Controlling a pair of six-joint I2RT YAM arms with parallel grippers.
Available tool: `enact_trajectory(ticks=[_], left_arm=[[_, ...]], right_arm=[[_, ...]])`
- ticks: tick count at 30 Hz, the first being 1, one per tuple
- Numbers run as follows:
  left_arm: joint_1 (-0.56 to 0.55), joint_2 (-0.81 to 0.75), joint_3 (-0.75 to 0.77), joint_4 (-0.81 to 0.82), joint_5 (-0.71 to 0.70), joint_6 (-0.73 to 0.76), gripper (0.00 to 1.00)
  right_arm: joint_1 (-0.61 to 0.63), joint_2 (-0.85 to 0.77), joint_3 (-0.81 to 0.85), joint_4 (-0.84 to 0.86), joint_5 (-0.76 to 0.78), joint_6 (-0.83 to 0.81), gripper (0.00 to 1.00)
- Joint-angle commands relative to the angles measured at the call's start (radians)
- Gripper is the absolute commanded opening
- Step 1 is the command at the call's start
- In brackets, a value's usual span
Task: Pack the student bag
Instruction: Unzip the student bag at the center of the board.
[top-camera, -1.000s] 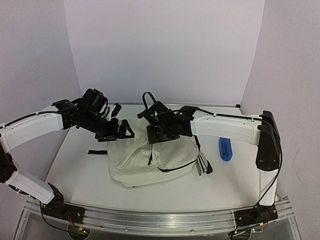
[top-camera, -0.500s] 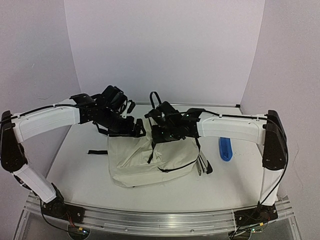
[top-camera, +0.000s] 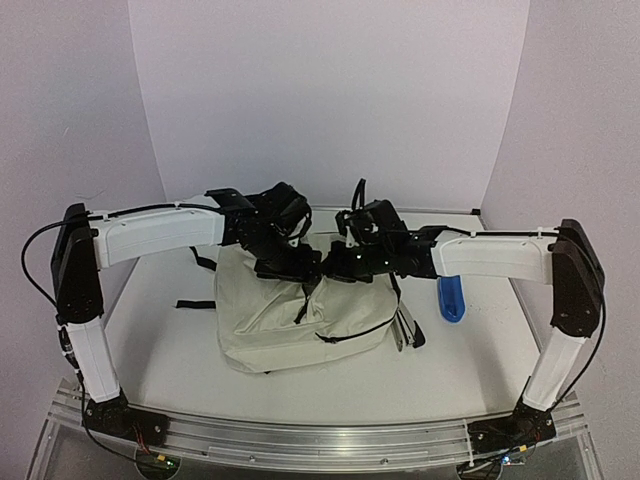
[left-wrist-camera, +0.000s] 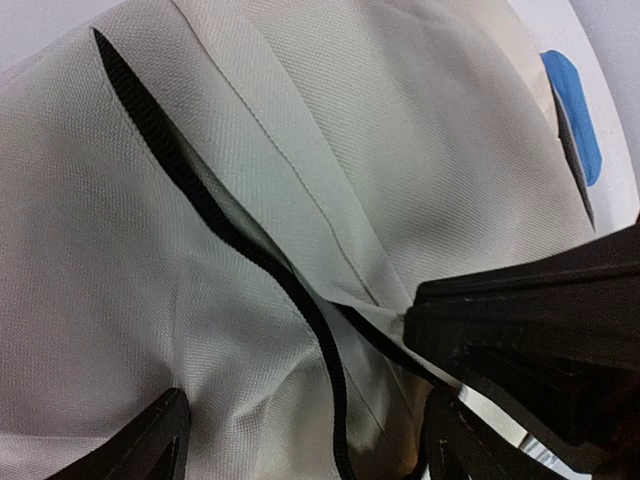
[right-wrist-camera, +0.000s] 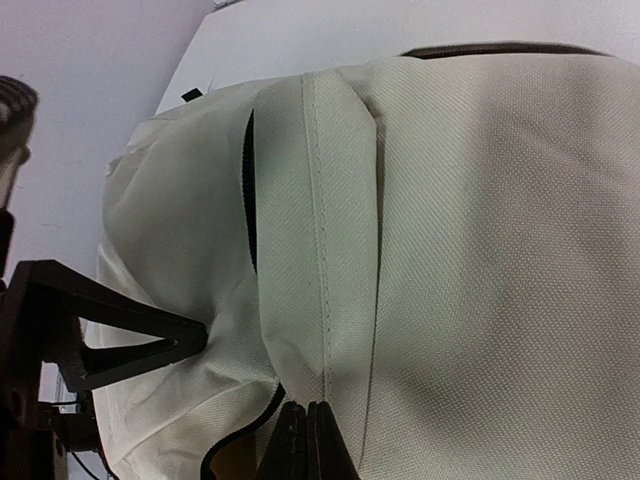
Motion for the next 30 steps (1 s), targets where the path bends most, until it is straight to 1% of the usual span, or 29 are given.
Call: enact_trajectory(ticks=[1, 3, 4, 6, 7, 8, 13, 14, 15, 16, 19, 21, 24, 30], left_arm=[[-0.019, 0.068, 0.102, -0.153, -0.127, -0.005, 0.8], [-0.029, 0.082, 0.12, -0.18, -0.158, -0.009, 0.74], [-0.033, 0.084, 0.118, -0.181, -0.165, -0.012, 0.69], [-0.035, 0.084, 0.114, -0.179, -0.167, -0.014, 0.64], [-0.037, 0.088, 0.112, -0.182, -0.166, -0.016, 0.59], [-0.038, 0.092, 0.112, -0.187, -0.166, -0.016, 0.57], [-0.053, 0.134, 0.151, -0.256, -0.199, -0.013, 0.34], [-0.059, 0.142, 0.163, -0.277, -0.221, -0.015, 0.23], [-0.061, 0.14, 0.168, -0.287, -0.238, -0.016, 0.19], [-0.062, 0.131, 0.167, -0.29, -0.255, -0.023, 0.13], [-0.062, 0.095, 0.16, -0.263, -0.289, -0.019, 0.03], [-0.062, 0.075, 0.183, -0.256, -0.341, -0.014, 0.0], [-0.062, 0.038, 0.201, -0.207, -0.402, 0.0, 0.0], [-0.062, -0.057, 0.148, -0.129, -0.461, 0.012, 0.0]], right_arm=[[-0.025, -0.055, -0.051, 0.065, -0.046, 0.04, 0.0], [-0.029, -0.061, -0.069, 0.085, -0.053, 0.05, 0.0], [-0.031, -0.061, -0.075, 0.095, -0.056, 0.054, 0.0], [-0.033, -0.063, -0.084, 0.106, -0.06, 0.058, 0.0], [-0.035, -0.063, -0.088, 0.111, -0.061, 0.059, 0.0], [-0.035, -0.063, -0.09, 0.113, -0.062, 0.061, 0.0], [-0.036, -0.069, -0.098, 0.115, -0.057, 0.06, 0.0], [-0.036, -0.069, -0.099, 0.115, -0.055, 0.061, 0.0], [-0.037, -0.069, -0.1, 0.114, -0.053, 0.061, 0.0], [-0.036, -0.068, -0.1, 0.115, -0.051, 0.062, 0.0], [-0.037, -0.062, -0.1, 0.115, -0.046, 0.062, 0.0], [-0.036, -0.059, -0.102, 0.115, -0.032, 0.065, 0.0], [-0.036, -0.05, -0.106, 0.115, -0.003, 0.081, 0.0], [-0.036, -0.019, -0.114, 0.202, 0.021, 0.139, 0.0]])
